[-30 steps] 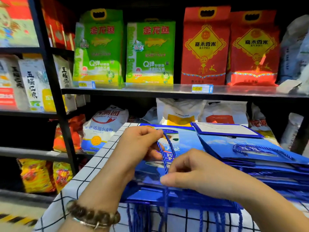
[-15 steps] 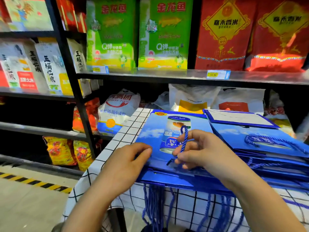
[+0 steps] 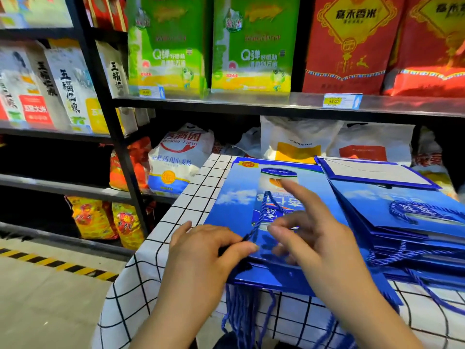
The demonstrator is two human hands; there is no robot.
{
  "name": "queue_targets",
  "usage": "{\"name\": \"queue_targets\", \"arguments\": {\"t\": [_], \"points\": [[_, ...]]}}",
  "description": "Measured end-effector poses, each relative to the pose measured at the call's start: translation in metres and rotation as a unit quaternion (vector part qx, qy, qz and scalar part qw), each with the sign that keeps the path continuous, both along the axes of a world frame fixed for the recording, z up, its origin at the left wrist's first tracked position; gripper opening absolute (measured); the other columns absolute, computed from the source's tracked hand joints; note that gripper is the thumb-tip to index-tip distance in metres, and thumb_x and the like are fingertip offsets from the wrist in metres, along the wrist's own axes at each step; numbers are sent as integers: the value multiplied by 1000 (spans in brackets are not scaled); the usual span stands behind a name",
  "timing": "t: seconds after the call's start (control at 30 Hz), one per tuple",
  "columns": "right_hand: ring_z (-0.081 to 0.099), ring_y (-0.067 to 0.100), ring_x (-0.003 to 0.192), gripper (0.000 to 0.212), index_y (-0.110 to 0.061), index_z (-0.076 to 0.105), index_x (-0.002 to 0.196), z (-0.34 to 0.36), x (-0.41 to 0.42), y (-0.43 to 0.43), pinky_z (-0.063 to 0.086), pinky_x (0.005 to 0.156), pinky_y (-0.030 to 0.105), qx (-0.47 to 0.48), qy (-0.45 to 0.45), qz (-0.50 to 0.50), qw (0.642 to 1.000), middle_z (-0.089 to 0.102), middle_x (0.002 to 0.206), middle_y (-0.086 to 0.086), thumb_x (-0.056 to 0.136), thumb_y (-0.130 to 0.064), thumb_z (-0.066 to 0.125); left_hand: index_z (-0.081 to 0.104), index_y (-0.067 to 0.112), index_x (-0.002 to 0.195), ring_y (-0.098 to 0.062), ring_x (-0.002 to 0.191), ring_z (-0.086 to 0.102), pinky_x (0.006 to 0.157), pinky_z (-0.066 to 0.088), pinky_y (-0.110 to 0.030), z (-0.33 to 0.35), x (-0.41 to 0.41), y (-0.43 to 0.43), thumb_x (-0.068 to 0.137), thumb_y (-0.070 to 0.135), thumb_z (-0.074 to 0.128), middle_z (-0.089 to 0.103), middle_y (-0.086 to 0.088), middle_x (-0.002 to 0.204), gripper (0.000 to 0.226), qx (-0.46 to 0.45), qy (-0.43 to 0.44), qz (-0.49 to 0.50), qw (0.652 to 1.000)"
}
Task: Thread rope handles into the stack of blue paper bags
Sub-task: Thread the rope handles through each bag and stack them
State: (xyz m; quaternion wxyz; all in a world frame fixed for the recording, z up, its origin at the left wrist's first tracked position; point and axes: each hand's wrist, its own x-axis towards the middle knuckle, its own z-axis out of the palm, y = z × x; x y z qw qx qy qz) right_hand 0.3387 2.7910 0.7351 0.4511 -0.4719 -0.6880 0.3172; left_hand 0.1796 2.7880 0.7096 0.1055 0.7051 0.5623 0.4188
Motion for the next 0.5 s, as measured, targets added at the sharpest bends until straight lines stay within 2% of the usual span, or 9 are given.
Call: {"name": "queue_targets", "arguments": {"t": [0.07,0.1,0.13,0.2,0.27,0.33,0.37,0.43,0.5], "points": [[64,2,69,24,-54,58,88,-3,-6,2,46,65,14,-3,-38,77,996,67,77,-21,81,-32,61,52,48,95,3,94,49,97,8,-7,1,-6,3,65,67,39,63,18,81,38,30,37,-5,999],[63,0,67,18,-49,63,79,-5,-9,4,44,63,10,-2,-38,91,995,67,73,-21,77,-32,58,54,44,93,2,90,51,96,9,-6,3,-8,4,68,63,42,64,15,72,34,44,54,-14,997],[63,0,64,16,-44,65,72,-5,-12,7,43,60,9,-1,-23,94,995,68,70,-19,74,-29,60,55,40,91,2,85,52,94,15,-7,4,-10,5,71,60,44,64,14,70,31,55,70,-27,996],[61,2,59,17,-36,68,65,-5,-14,11,44,58,9,3,15,84,996,68,65,-13,75,-22,66,59,35,88,3,81,52,86,27,-15,4,-16,8,74,60,46,64,16,83,30,69,83,-53,993],[62,3,59,14,-37,69,66,-5,-14,15,46,60,11,23,17,61,998,66,62,-15,73,-26,64,65,37,97,7,97,48,86,28,-6,7,-27,11,72,71,41,59,26,105,48,41,97,-62,993],[63,0,71,14,-43,67,80,-6,-14,21,46,68,10,42,-50,33,997,65,65,-27,74,-30,69,53,43,122,16,113,31,92,16,3,6,-39,11,57,87,29,39,34,124,82,-40,138,-39,989],[62,-4,79,24,-46,64,89,-7,-15,23,45,73,8,49,-91,21,994,63,64,-33,76,-28,71,45,45,128,18,116,26,93,15,2,3,-45,12,53,87,29,32,36,130,88,-77,160,-24,984],[58,-7,88,20,-37,69,92,-9,-18,27,44,77,7,47,-138,11,989,60,65,-36,79,-22,69,45,44,129,16,119,32,93,20,0,-3,-51,13,61,78,44,37,32,136,76,-109,147,-25,983],[60,-1,87,13,-30,73,90,-12,-21,28,47,78,13,41,-186,9,982,68,79,-26,80,-25,66,55,42,120,18,111,37,86,23,5,-5,-52,12,60,72,53,47,28,131,67,-119,120,-32,985]]}}
